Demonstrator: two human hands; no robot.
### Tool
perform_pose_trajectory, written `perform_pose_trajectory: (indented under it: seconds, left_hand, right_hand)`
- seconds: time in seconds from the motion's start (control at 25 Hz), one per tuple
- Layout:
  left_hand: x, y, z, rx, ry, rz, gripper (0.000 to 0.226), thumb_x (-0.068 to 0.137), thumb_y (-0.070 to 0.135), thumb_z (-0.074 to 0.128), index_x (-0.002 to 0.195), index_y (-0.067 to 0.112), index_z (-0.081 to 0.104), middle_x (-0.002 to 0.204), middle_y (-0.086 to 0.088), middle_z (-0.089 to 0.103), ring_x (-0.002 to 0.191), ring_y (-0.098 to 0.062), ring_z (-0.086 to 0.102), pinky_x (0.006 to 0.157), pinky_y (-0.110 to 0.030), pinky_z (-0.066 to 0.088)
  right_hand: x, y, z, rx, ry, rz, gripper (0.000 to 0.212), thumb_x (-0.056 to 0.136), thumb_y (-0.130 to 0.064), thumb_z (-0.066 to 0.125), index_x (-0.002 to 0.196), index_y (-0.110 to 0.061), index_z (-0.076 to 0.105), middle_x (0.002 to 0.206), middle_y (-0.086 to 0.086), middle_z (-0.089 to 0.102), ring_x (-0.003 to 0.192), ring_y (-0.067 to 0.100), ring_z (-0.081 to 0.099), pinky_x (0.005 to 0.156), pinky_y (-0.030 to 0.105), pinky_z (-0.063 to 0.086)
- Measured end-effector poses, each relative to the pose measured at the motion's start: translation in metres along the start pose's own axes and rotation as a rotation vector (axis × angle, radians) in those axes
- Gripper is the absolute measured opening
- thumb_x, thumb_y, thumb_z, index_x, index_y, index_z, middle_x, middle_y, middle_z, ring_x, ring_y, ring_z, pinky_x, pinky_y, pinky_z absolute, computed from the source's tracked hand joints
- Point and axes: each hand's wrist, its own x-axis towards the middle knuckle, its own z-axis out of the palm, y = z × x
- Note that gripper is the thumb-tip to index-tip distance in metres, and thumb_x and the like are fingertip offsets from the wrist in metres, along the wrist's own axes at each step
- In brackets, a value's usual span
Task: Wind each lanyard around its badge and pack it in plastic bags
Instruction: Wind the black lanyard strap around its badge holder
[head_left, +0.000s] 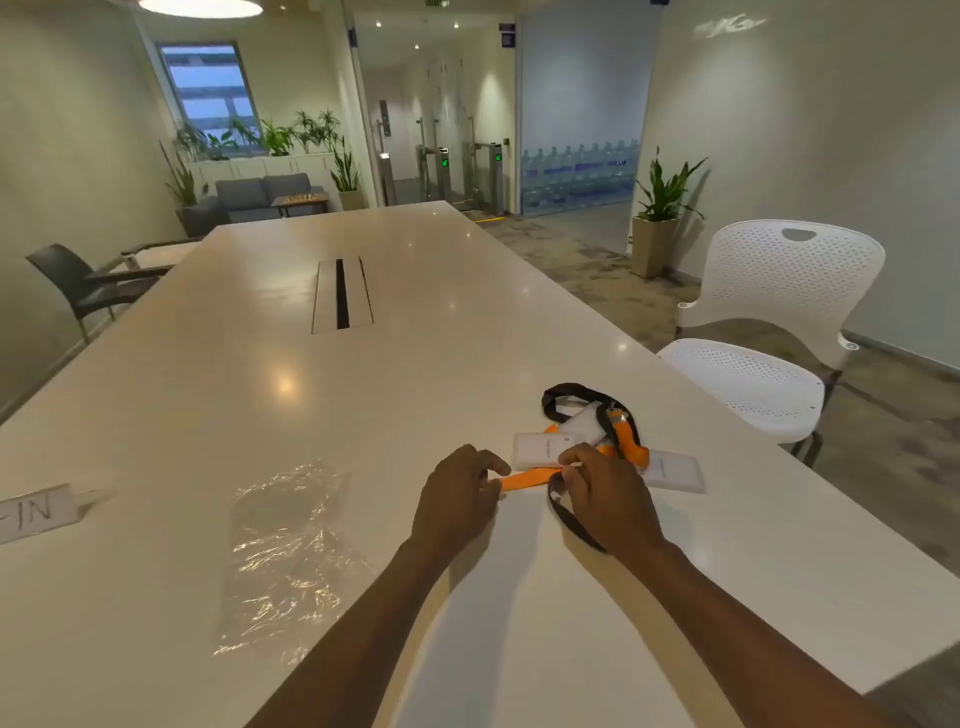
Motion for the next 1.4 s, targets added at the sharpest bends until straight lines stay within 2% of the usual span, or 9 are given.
perform_pose_trajectory:
  seconds: [0.12, 0.24, 0.44, 0.6, 0.88, 1.08, 1.16, 1.28, 1.4]
  left_hand:
    - [0.019, 0.005, 0.014, 0.053, -0.041, -0.016, 0.025, 0.088, 0.016, 0.063, 0.110, 0.029, 0.066, 0.101, 0.007, 0.058, 0.084, -0.013, 0.058, 0.073, -0.029, 0.048]
    - [0.039, 0.005, 0.028, 0.107, -0.095, -0.021, 0.041, 0.088, 0.023, 0.066, 0.128, 0.027, 0.057, 0.125, 0.004, 0.057, 0.106, -0.016, 0.058, 0.084, -0.032, 0.052]
    - [0.070, 0.006, 0.047, 0.254, -0.250, 0.044, 0.073, 0.080, 0.038, 0.073, 0.145, 0.028, 0.041, 0.147, 0.003, 0.046, 0.131, -0.020, 0.044, 0.102, -0.037, 0.042]
    - [0.085, 0.004, 0.057, 0.269, -0.374, 0.003, 0.087, 0.078, 0.047, 0.076, 0.150, 0.026, 0.032, 0.150, 0.001, 0.043, 0.138, -0.022, 0.037, 0.110, -0.043, 0.035]
    - [0.086, 0.006, 0.052, 0.277, -0.381, -0.007, 0.074, 0.070, 0.063, 0.068, 0.132, 0.027, 0.049, 0.121, 0.001, 0.054, 0.111, -0.017, 0.047, 0.088, -0.029, 0.040]
    - [0.064, 0.002, 0.026, 0.066, -0.249, -0.059, 0.076, 0.065, 0.062, 0.074, 0.127, 0.025, 0.050, 0.117, 0.002, 0.054, 0.103, -0.011, 0.050, 0.085, -0.027, 0.048]
    - [0.052, 0.000, 0.009, -0.053, -0.167, -0.068, 0.070, 0.064, 0.057, 0.076, 0.120, 0.024, 0.050, 0.115, 0.002, 0.055, 0.104, -0.014, 0.053, 0.083, -0.033, 0.053]
    - [0.029, -0.004, -0.019, -0.201, -0.063, -0.083, 0.065, 0.064, 0.052, 0.078, 0.117, 0.033, 0.044, 0.113, 0.008, 0.054, 0.104, -0.015, 0.055, 0.079, -0.041, 0.058]
    - [0.006, -0.007, -0.046, -0.334, 0.021, -0.145, 0.070, 0.062, 0.052, 0.081, 0.117, 0.046, 0.038, 0.114, 0.019, 0.050, 0.103, -0.014, 0.057, 0.069, -0.031, 0.061]
  right_hand:
    - [0.014, 0.020, -0.005, 0.003, 0.019, 0.057, 0.020, 0.097, -0.023, 0.053, 0.112, -0.016, 0.065, 0.115, 0.002, 0.070, 0.106, 0.019, 0.066, 0.066, 0.020, 0.054]
    - [0.028, 0.035, -0.006, -0.031, -0.021, 0.081, 0.018, 0.096, -0.026, 0.055, 0.111, -0.018, 0.063, 0.115, -0.001, 0.069, 0.103, 0.017, 0.067, 0.061, 0.012, 0.046]
    - [0.048, 0.052, -0.004, -0.065, -0.010, 0.136, 0.017, 0.095, -0.027, 0.057, 0.111, -0.022, 0.061, 0.111, -0.001, 0.069, 0.097, 0.016, 0.067, 0.067, 0.016, 0.045]
    - [0.056, 0.060, -0.002, -0.085, 0.023, 0.157, 0.019, 0.093, -0.027, 0.062, 0.112, -0.023, 0.062, 0.111, 0.000, 0.069, 0.096, 0.018, 0.066, 0.075, 0.021, 0.046]
    - [0.060, 0.063, 0.003, -0.055, 0.034, 0.166, 0.018, 0.094, -0.028, 0.060, 0.110, -0.021, 0.062, 0.110, 0.001, 0.069, 0.095, 0.018, 0.066, 0.082, 0.028, 0.053]
    - [0.058, 0.051, 0.002, 0.058, 0.069, 0.155, 0.013, 0.095, -0.022, 0.059, 0.107, -0.019, 0.064, 0.108, 0.002, 0.070, 0.093, 0.016, 0.064, 0.079, 0.028, 0.052]
    - [0.058, 0.039, 0.001, 0.151, 0.079, 0.105, 0.014, 0.097, -0.025, 0.055, 0.106, -0.019, 0.065, 0.104, 0.001, 0.070, 0.090, 0.013, 0.062, 0.075, 0.023, 0.049]
    - [0.054, 0.013, 0.001, 0.358, -0.006, 0.025, 0.021, 0.096, -0.030, 0.056, 0.114, -0.020, 0.062, 0.105, -0.007, 0.068, 0.095, 0.007, 0.061, 0.076, 0.019, 0.047]
    - [0.044, -0.018, 0.006, 0.505, -0.151, -0.017, 0.029, 0.092, -0.033, 0.062, 0.120, -0.030, 0.055, 0.106, -0.021, 0.063, 0.099, -0.004, 0.058, 0.075, 0.010, 0.043]
